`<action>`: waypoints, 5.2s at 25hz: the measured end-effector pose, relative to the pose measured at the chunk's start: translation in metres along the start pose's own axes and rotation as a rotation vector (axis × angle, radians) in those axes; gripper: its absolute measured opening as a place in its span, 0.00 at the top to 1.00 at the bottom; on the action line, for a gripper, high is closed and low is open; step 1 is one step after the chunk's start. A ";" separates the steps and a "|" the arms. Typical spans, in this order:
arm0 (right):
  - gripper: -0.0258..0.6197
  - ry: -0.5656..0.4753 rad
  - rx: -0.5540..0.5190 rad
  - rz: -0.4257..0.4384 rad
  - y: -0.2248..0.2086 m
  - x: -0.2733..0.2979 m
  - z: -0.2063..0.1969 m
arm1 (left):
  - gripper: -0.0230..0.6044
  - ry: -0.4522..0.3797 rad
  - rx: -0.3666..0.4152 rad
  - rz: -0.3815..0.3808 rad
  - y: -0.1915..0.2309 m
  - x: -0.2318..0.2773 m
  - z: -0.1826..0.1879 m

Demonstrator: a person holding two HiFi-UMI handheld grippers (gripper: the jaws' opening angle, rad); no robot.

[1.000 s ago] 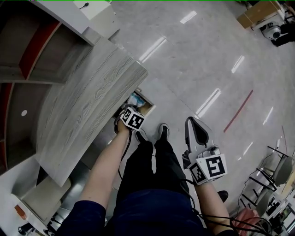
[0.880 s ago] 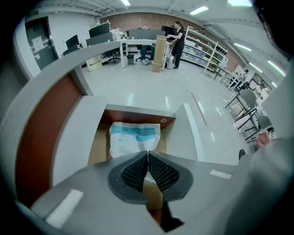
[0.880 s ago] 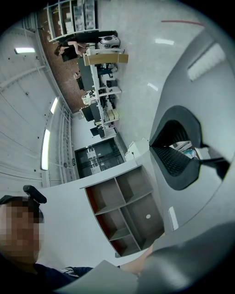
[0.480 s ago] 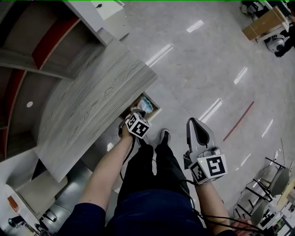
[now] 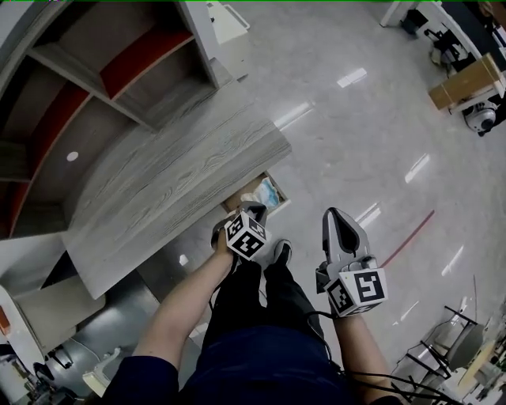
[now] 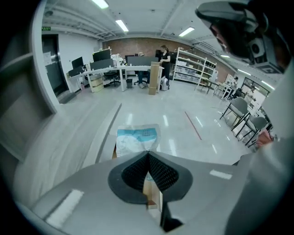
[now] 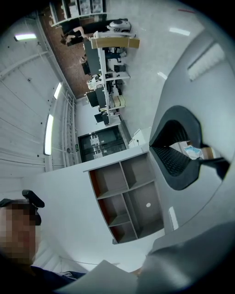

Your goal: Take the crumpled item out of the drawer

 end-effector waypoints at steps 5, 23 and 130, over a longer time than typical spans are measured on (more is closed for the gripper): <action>0.95 -0.042 -0.034 0.024 0.009 0.005 0.019 | 0.96 -0.055 0.027 0.033 0.011 -0.034 0.017; 0.95 -0.161 -0.095 0.018 0.022 0.009 0.079 | 0.96 -0.112 0.110 0.225 0.103 -0.080 0.081; 0.95 -0.388 -0.367 0.093 0.045 0.019 0.181 | 0.84 -0.984 -0.330 0.592 0.113 -0.347 0.133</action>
Point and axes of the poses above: the fingertips, and each gripper's own axes: x forward along the fingers, y to its left, z out of its top, the point moved 10 cm from there along -x, backward along the fingers, and after that the axes turned 4 degrees about z, right-handed, at the moved point
